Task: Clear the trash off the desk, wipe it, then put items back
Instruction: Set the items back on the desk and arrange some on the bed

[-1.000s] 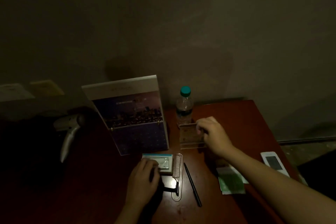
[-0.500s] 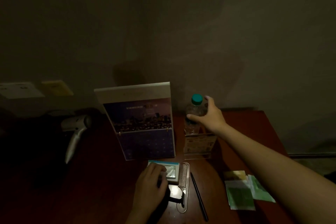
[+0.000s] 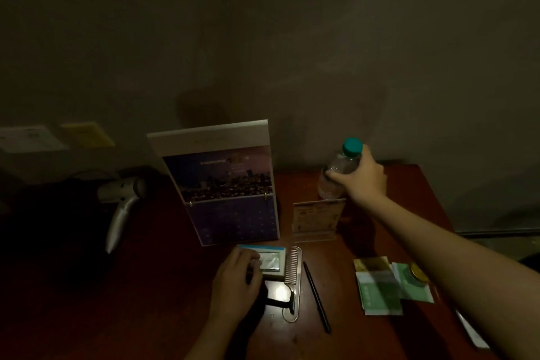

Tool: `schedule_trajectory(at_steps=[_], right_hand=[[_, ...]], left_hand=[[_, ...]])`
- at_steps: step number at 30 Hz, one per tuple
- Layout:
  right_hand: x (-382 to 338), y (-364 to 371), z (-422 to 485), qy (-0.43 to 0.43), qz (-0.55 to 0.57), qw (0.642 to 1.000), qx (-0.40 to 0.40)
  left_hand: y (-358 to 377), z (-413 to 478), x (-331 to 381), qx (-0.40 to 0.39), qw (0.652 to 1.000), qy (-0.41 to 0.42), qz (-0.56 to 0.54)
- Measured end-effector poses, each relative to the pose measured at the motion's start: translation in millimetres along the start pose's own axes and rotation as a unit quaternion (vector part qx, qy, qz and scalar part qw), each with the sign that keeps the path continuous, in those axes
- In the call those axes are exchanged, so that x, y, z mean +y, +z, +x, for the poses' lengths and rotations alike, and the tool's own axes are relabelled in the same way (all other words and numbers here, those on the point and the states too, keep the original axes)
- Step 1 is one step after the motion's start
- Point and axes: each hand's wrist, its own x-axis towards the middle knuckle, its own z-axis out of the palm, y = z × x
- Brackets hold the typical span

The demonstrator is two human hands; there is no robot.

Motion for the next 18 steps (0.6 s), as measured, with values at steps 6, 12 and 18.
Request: schedule_trajectory(at_steps=[6,12,18], right_hand=[[21.3,-61.7,-38.1,-0.015,-0.001,0.997,0.079],[46.8,-94.2,-117.5,-0.036,0.025,0.998,0.052],[75.2,-92.0,-188.6,-0.039,0.030,0.999,0.005]], left_hand=[[-14.7,-12.5,10.1,-0.043,0.999,-0.031,-0.008],[-24.1,-49.2,30.3,-0.096,0.994,-0.057,0.009],[-36.7,-74.7,37.2,-0.101,0.991,-0.077,0.036]])
